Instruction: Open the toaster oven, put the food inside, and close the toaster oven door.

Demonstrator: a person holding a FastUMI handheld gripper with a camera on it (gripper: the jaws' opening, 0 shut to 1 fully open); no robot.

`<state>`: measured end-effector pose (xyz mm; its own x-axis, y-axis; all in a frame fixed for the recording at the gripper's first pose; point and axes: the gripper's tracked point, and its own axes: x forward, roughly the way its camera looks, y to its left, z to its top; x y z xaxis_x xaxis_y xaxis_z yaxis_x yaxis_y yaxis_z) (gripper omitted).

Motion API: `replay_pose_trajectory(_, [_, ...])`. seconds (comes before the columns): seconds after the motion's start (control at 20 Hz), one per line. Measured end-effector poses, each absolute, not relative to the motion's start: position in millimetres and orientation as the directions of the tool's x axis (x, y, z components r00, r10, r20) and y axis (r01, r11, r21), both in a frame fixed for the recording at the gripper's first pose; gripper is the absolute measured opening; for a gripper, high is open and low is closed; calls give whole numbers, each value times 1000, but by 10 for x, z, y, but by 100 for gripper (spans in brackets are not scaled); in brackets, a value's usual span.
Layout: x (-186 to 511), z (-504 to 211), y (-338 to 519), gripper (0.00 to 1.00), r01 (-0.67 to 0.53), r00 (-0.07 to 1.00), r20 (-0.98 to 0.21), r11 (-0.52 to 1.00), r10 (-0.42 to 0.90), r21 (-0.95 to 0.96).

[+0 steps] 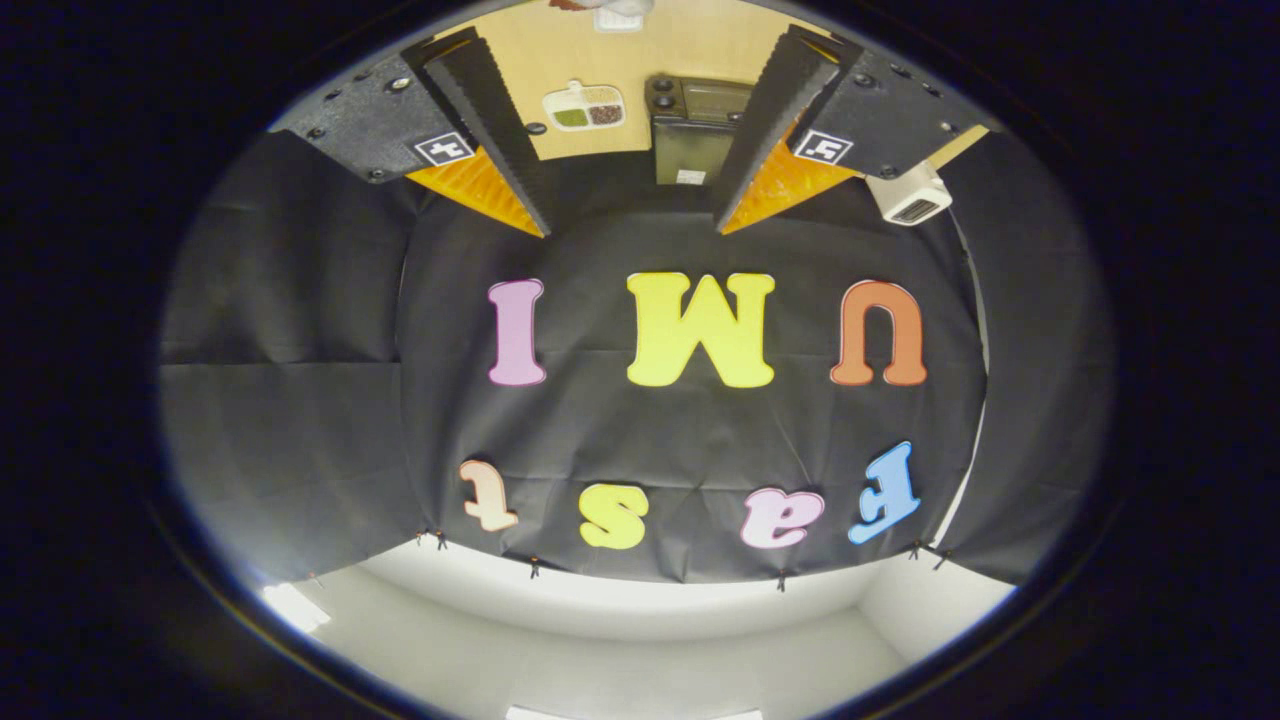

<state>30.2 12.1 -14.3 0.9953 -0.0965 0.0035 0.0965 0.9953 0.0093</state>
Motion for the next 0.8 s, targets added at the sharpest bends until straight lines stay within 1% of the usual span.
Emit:
replay_pose_trajectory(0.15, [527,-339,365,100,90,996,-15,996,-90,17])
replay_pose_trajectory(0.35, [919,-782,778,100,71,997,-43,997,-70,7])
replay_pose_trajectory(0.6, [1464,-1522,1315,100,49,991,-124,999,-47,11])
replay_pose_trajectory(0.8, [1872,-2011,1586,100,56,983,-176,998,-55,5])
